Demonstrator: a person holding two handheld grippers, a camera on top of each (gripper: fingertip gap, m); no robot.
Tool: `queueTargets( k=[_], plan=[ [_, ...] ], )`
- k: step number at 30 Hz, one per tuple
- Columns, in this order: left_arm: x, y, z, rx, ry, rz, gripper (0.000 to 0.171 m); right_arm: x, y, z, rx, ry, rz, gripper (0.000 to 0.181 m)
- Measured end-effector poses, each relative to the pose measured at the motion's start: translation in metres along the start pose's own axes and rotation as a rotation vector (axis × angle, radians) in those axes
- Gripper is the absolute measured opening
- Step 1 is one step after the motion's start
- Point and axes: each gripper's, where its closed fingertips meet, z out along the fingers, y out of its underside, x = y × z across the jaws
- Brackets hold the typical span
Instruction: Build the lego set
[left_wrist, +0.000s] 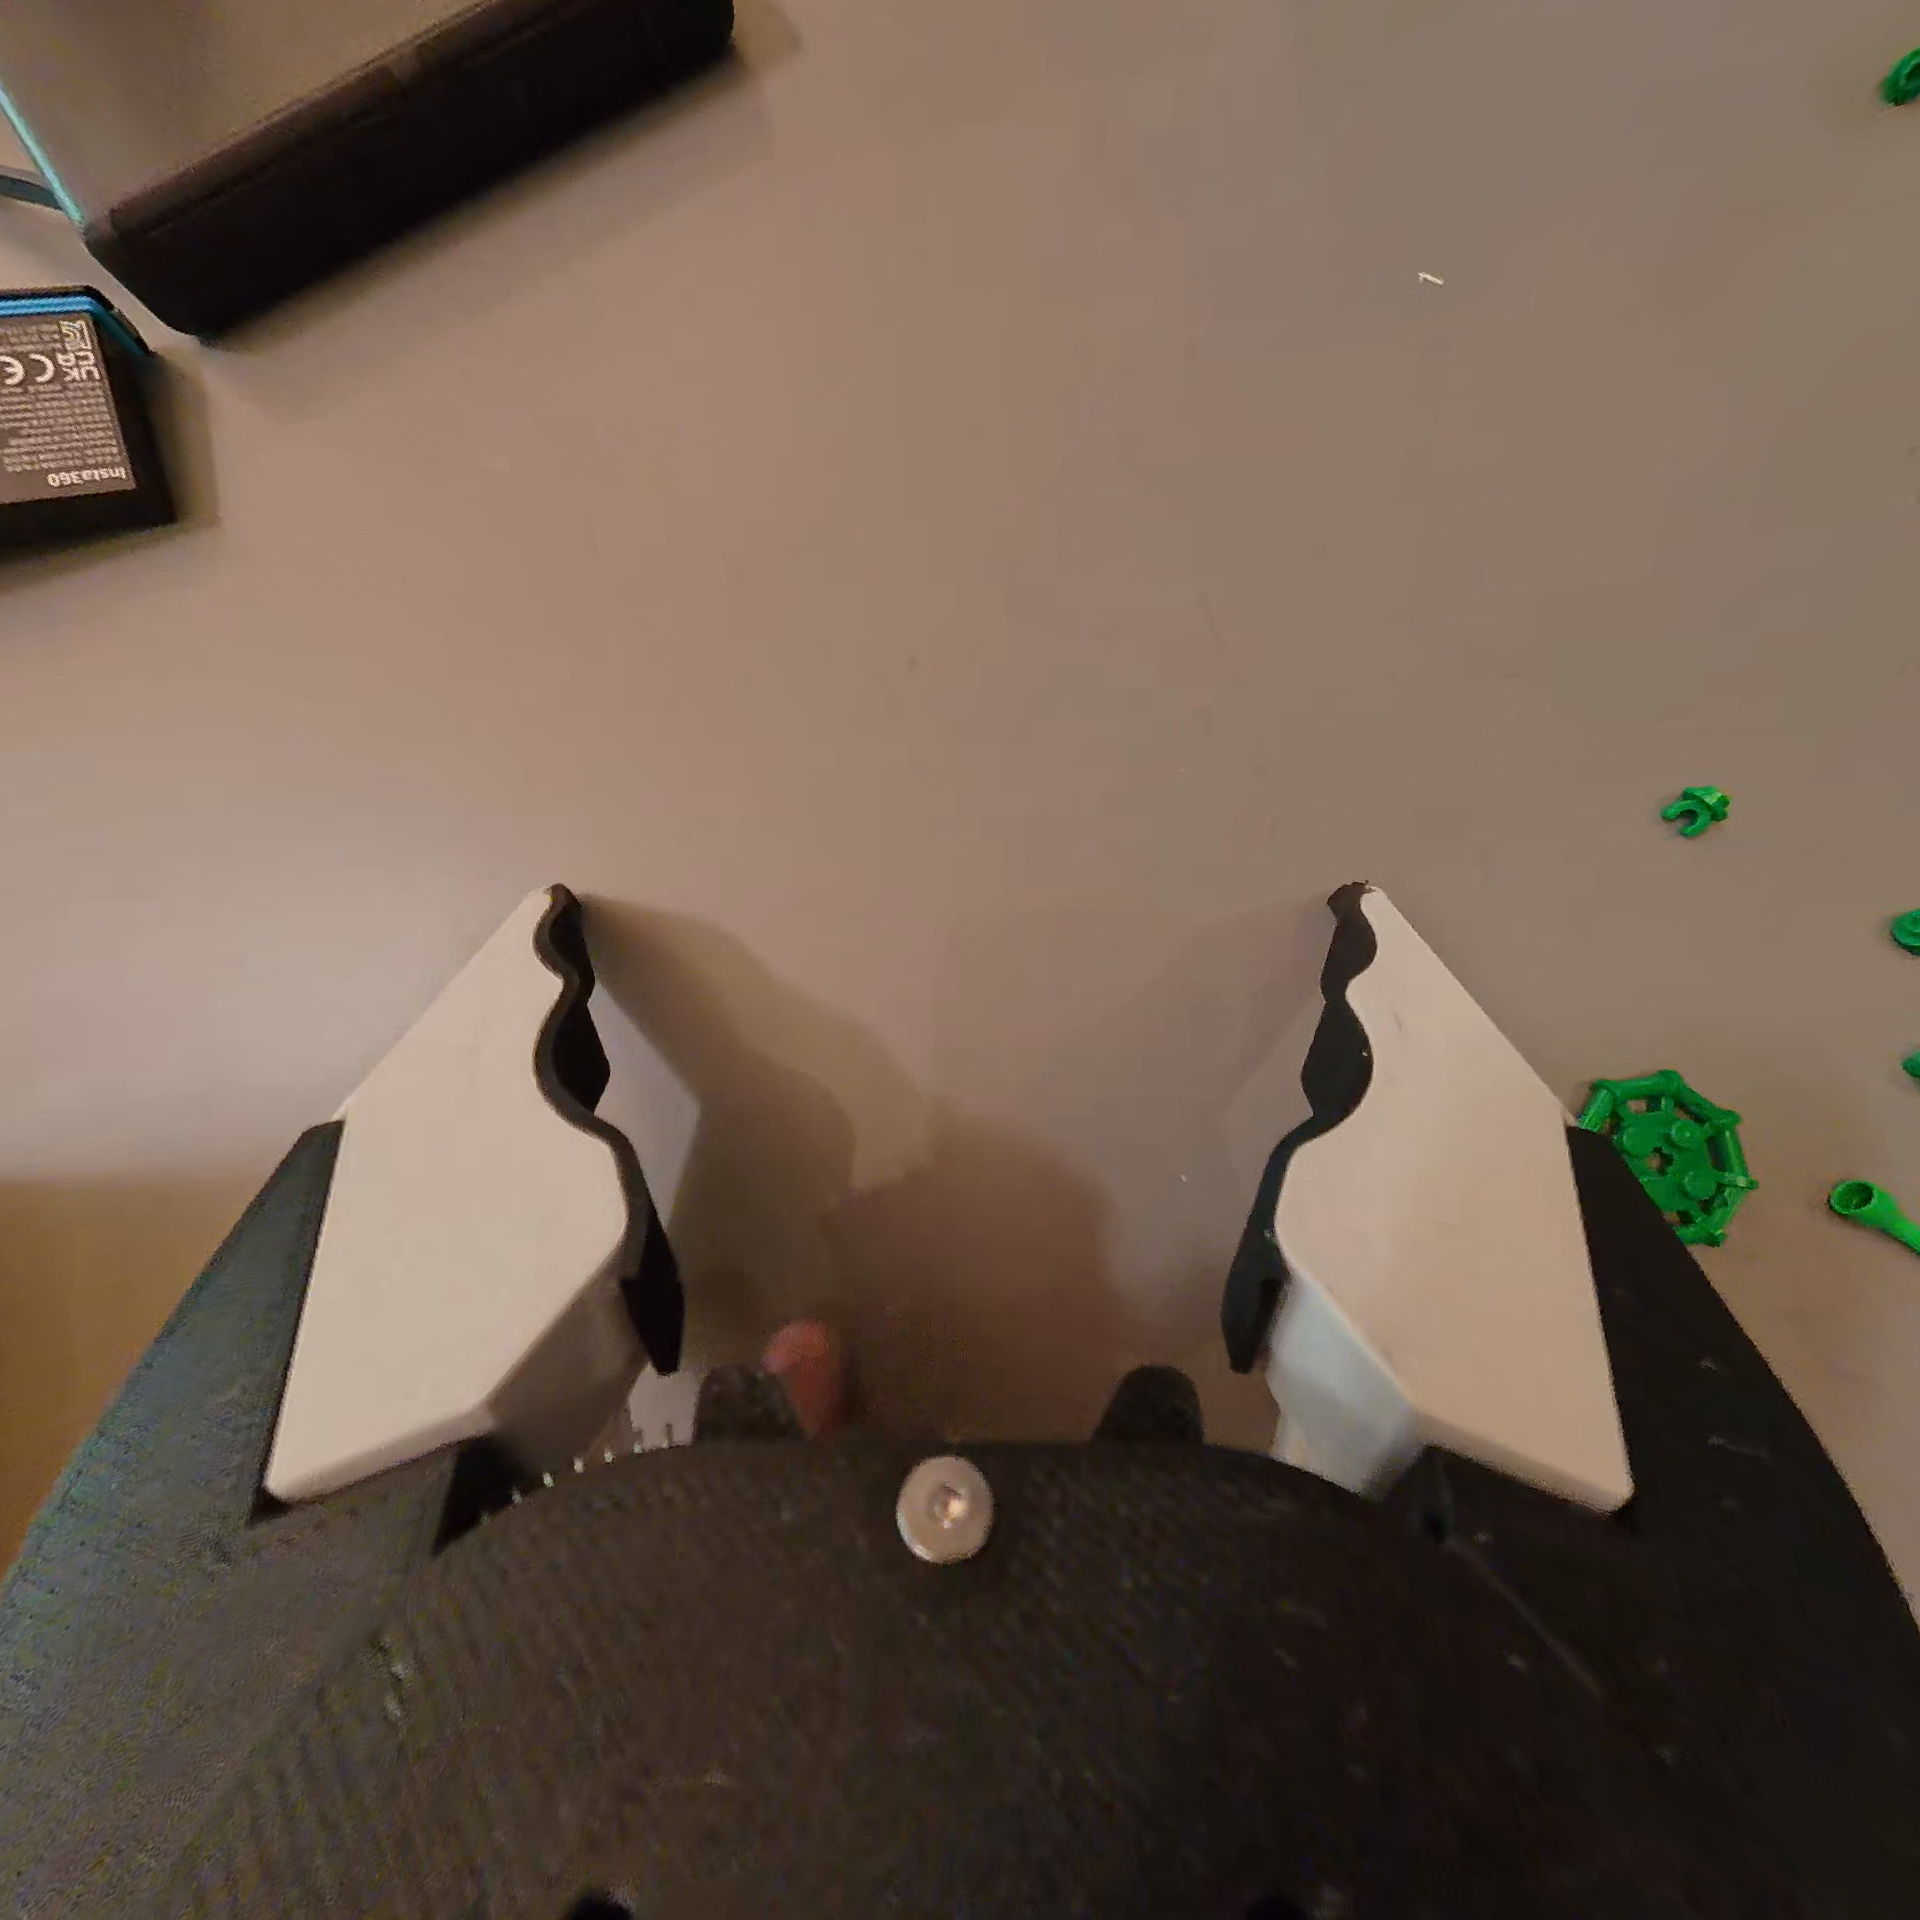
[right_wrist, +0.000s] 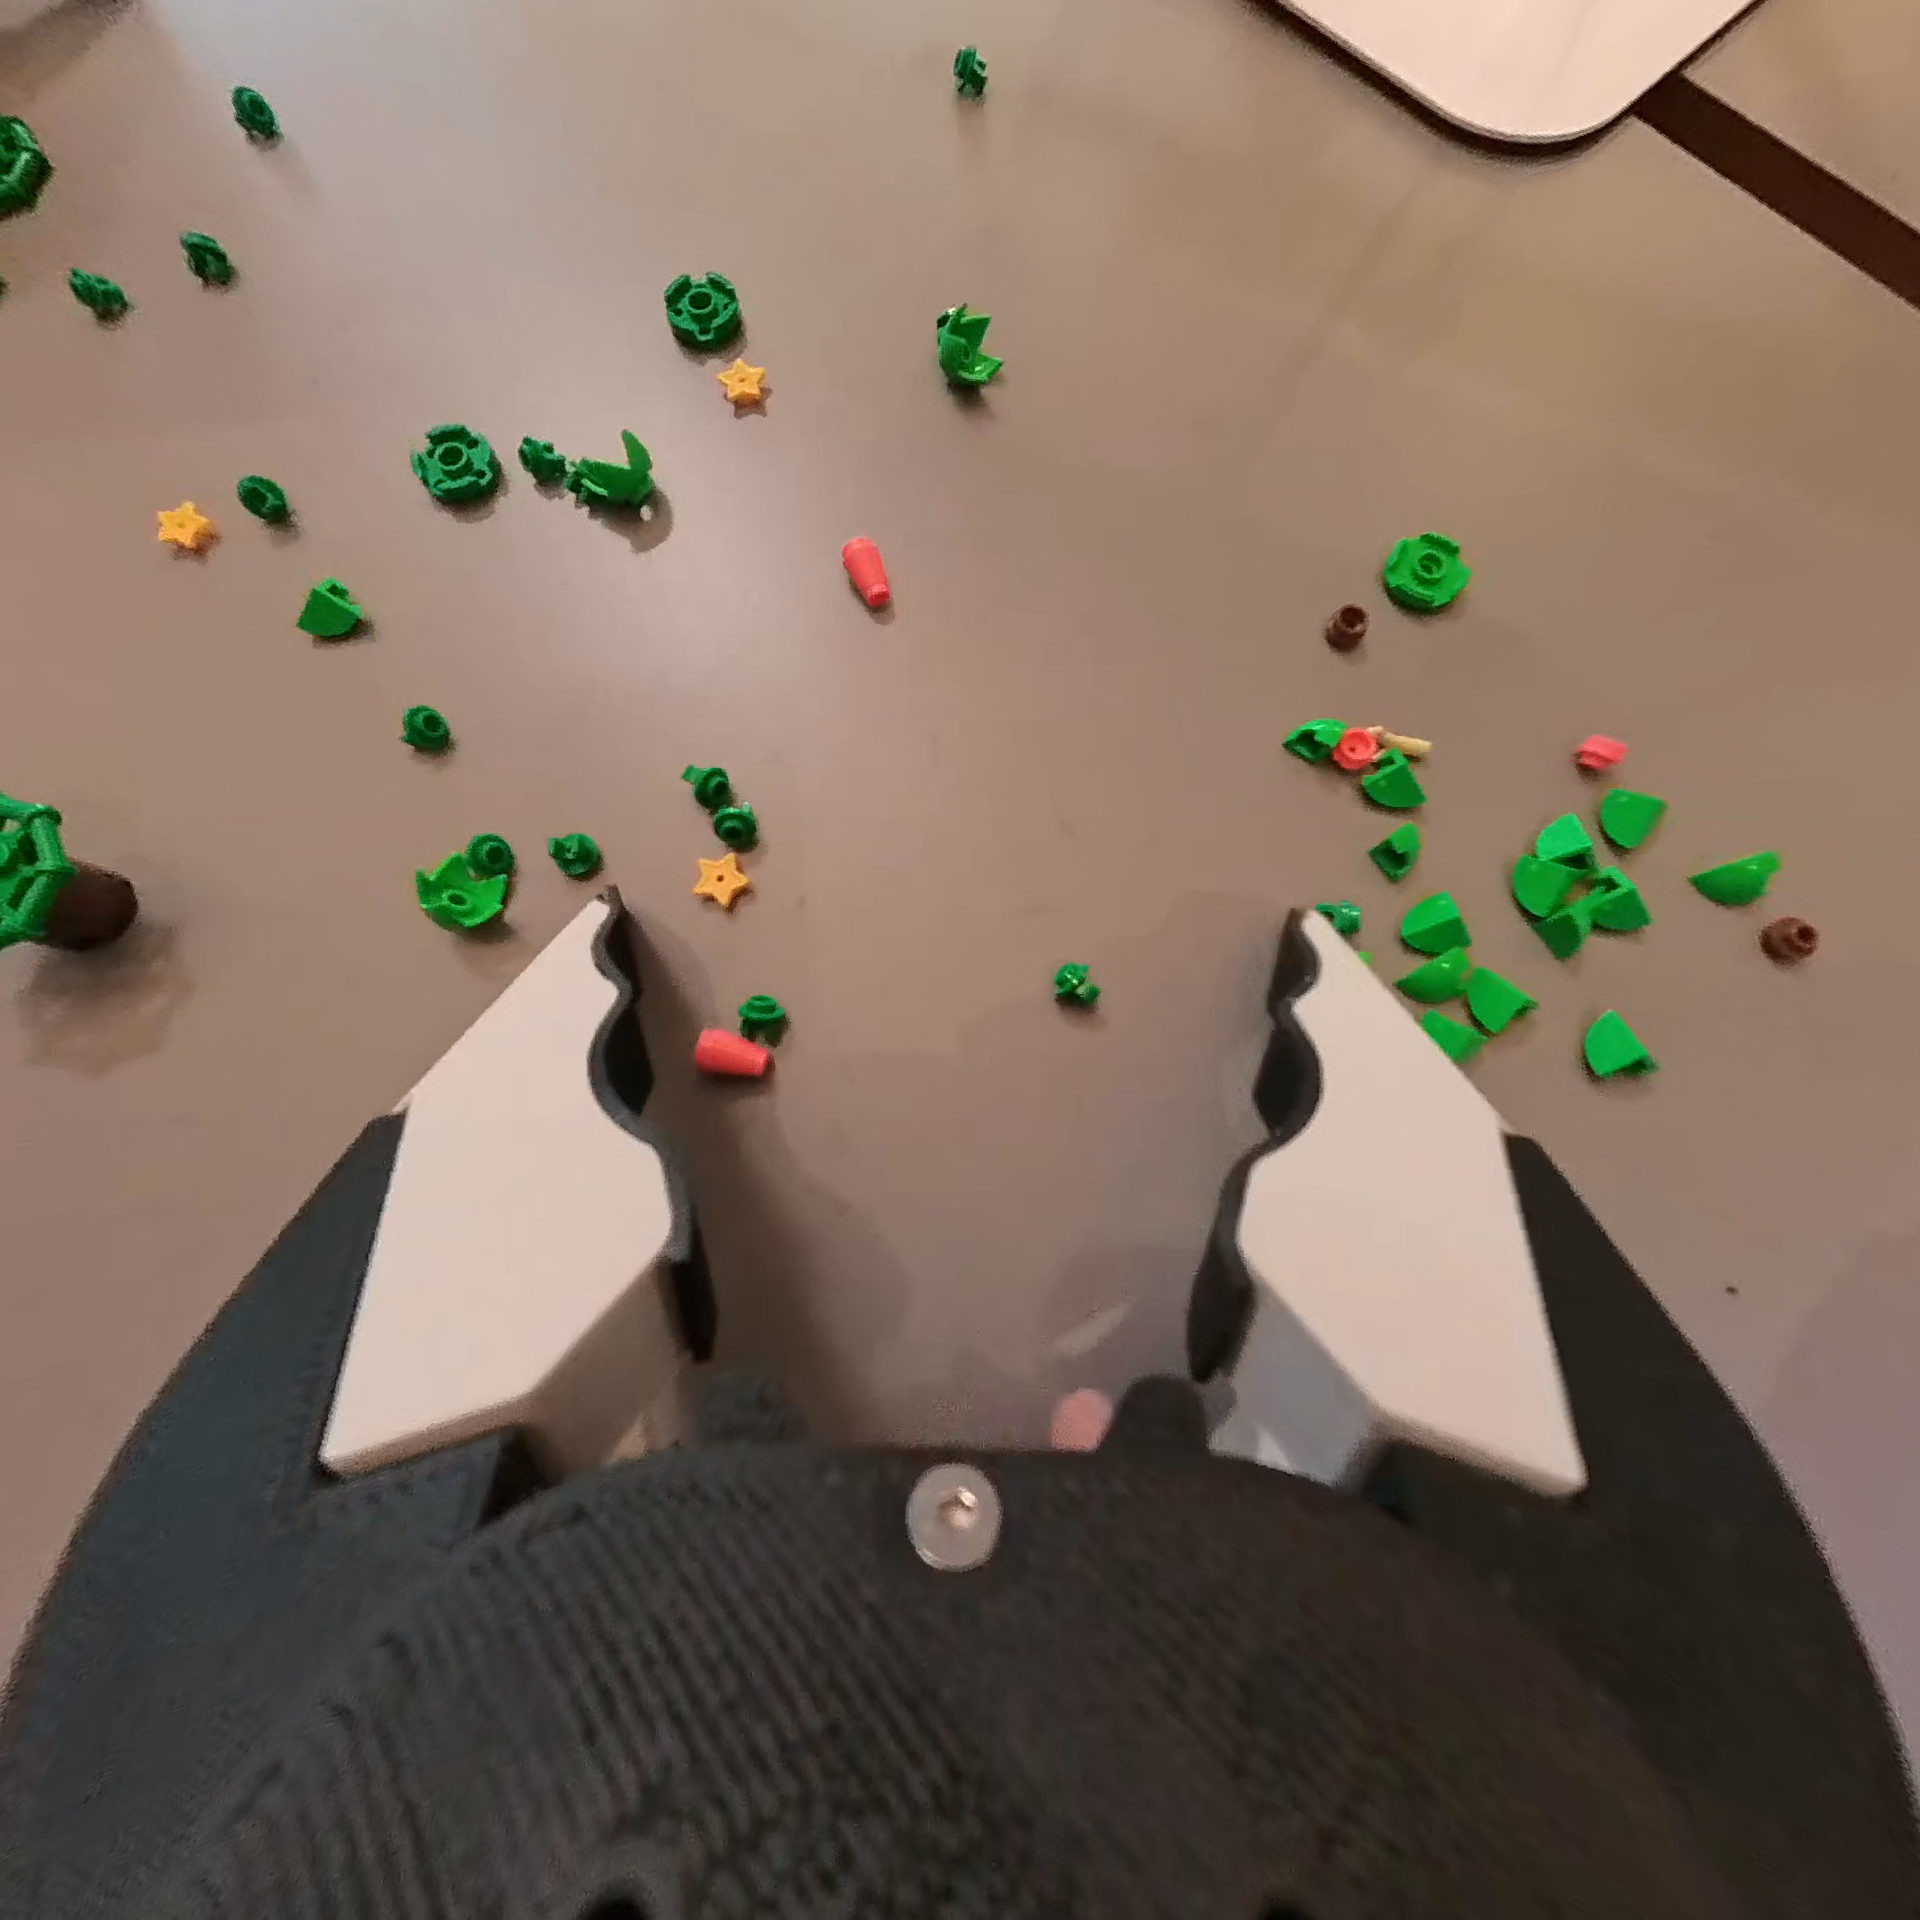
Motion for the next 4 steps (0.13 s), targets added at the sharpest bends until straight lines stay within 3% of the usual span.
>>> queueTargets(
  k=[4],
  plan=[
    [0.0011, 0.0001, -0.0001, -0.001, 0.007, 0.003, 0.136, 0.0099, 0.0032, 0.0013, -0.021, 0.042, 0.043, 0.139]
  ],
)
